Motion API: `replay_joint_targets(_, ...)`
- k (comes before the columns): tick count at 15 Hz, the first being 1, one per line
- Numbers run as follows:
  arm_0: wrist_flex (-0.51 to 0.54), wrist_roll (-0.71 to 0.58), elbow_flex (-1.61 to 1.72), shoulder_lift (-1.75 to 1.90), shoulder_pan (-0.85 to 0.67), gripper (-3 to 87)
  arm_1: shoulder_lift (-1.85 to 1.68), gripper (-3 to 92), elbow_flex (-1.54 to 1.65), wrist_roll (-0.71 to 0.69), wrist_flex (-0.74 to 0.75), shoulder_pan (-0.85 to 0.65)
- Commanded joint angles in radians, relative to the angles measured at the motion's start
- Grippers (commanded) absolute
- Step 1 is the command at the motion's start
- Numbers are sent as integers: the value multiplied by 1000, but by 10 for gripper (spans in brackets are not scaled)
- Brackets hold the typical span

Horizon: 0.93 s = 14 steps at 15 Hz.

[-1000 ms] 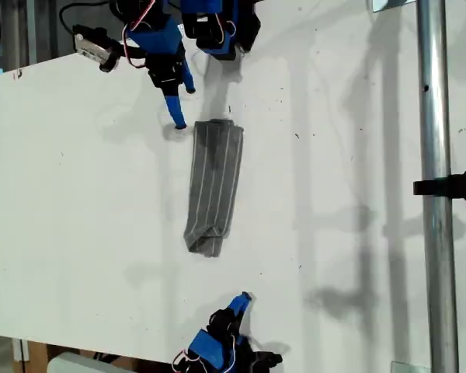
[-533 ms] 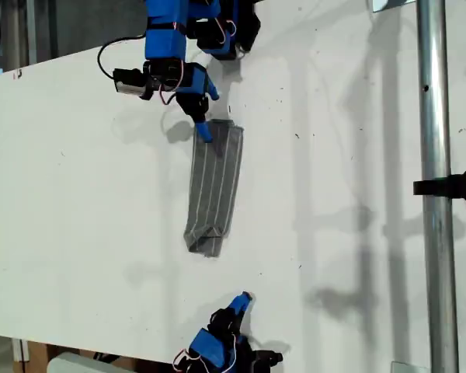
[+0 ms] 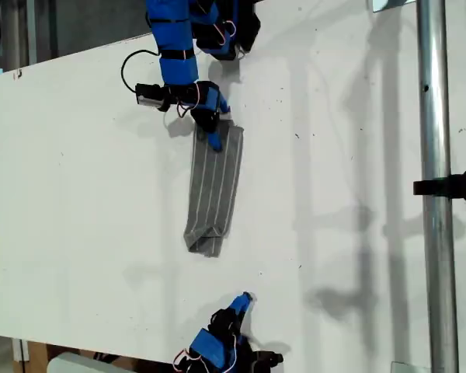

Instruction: Grasp corners of a towel and fold twice.

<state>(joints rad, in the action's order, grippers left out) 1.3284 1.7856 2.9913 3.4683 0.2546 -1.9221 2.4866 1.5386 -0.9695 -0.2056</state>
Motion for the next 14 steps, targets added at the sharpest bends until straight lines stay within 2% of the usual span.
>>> replay_joint_targets(1,15,23,-6,6,26,-25,18,443,-67,-20,104,-31)
replay_joint_targets(5,20,29,-6,6,51,-25,91,380,-97,-41,284,-58)
replay_joint_targets(6,21,25,-5,6,52,-25,126,335,-117,-54,333,-63)
replay_joint_targets(7,21,18,-3,6,52,-25,172,234,-155,-54,353,-67)
replay_joint_targets(8,23,12,-2,6,51,-25,242,180,-230,-75,322,-78)
replay_joint_targets(9,25,6,-2,6,49,-25,333,148,-348,-120,230,-81)
replay_joint_targets(10,25,-3,-2,6,44,-25,383,46,-422,-140,169,-72)
replay_joint_targets(11,25,-9,-2,6,41,-25,371,-2,-413,-133,166,-60)
replay_joint_targets(12,26,-11,-2,6,41,-25,321,-2,-411,-138,95,-43)
replay_joint_targets(14,26,-23,-2,6,35,-25,43,-2,-416,-101,-253,11)
